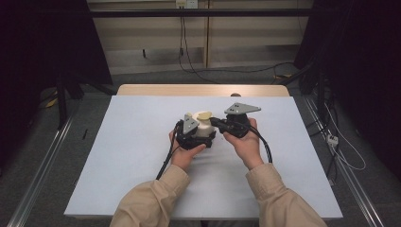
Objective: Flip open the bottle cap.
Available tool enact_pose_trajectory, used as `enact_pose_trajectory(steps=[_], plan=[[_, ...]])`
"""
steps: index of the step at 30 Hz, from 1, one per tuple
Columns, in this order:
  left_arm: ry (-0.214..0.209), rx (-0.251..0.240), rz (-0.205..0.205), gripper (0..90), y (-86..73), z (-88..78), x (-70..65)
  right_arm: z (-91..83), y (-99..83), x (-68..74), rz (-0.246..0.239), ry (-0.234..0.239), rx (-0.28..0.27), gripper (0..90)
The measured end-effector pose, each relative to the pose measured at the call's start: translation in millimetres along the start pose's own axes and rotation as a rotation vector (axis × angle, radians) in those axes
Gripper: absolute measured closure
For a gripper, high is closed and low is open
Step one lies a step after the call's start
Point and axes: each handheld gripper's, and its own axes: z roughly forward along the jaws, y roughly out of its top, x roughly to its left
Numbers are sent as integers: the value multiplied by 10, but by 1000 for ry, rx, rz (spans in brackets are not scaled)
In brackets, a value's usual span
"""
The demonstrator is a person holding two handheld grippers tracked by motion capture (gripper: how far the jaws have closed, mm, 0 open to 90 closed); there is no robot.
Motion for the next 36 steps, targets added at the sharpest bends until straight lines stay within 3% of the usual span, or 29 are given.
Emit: enact_pose_trajectory(steps=[36], plan=[[-2, -1, 3, 49, -2, 0, 5, 36, 92, 37, -2, 1, -21, 900]])
